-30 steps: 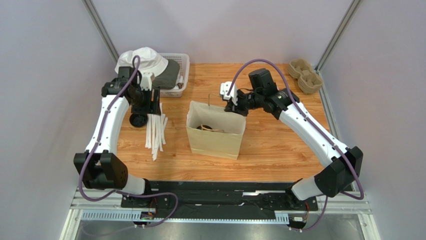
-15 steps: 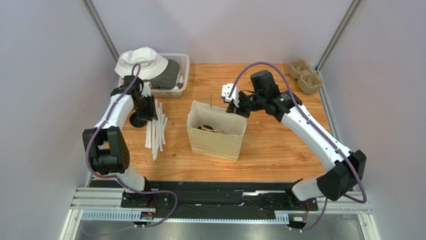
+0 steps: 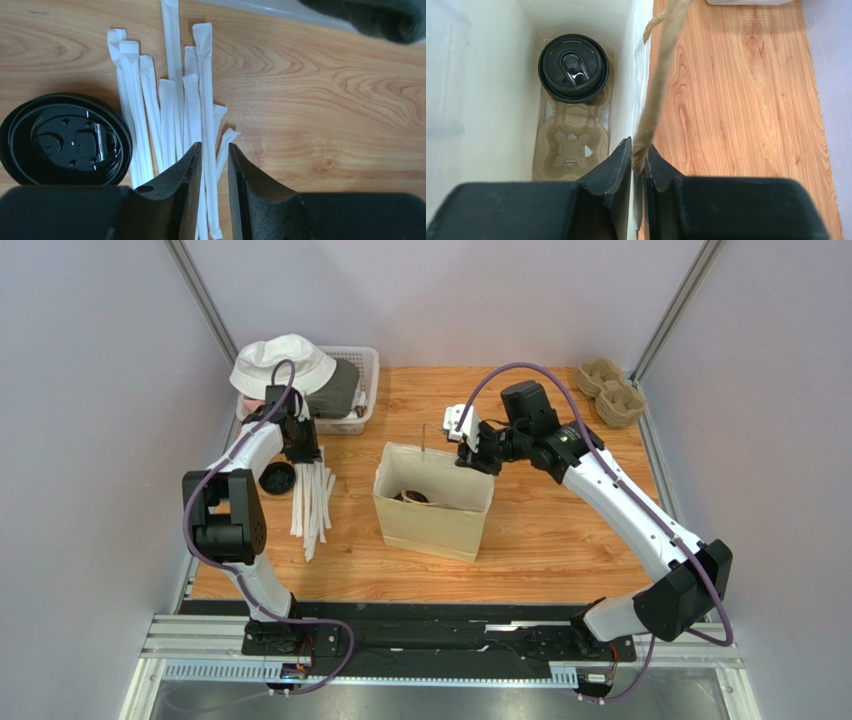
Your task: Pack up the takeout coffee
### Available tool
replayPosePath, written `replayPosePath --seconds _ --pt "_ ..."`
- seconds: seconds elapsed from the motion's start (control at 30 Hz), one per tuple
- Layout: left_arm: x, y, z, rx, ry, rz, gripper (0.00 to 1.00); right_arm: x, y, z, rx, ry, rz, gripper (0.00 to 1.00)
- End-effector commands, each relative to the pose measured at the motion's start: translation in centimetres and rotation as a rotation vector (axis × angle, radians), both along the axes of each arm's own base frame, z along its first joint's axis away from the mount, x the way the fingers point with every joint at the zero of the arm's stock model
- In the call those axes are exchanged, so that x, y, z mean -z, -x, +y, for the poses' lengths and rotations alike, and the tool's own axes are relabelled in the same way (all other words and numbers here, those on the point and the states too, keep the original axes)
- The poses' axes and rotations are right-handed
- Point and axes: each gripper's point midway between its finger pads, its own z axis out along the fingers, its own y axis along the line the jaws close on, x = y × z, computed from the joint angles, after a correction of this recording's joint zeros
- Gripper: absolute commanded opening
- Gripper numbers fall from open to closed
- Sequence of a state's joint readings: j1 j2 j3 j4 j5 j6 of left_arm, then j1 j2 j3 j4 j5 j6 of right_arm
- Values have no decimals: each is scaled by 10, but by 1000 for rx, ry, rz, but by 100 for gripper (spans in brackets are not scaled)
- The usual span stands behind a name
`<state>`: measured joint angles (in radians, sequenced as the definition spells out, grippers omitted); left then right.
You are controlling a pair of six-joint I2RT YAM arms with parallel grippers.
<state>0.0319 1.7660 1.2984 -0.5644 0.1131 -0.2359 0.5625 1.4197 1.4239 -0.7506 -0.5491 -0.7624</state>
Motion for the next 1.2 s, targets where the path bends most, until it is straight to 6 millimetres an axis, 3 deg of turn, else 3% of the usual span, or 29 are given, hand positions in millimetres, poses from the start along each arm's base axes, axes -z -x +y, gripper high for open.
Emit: replayPosePath --seconds 0.0,0.43,0.93,1.17 --pt "2 -18 -2 -31 -8 -56 34 -17 -5 1 32 -18 -28 17" --pt "27 -23 -3 -27 -26 -10 35 -22 -9 -2 50 -7 -42 27" --pt "39 -27 -2 -27 -38 37 34 -19 -12 -4 58 9 -42 24" --pt "47 -22 -1 -31 -43 75 26 -17 -12 -5 62 15 -39 23"
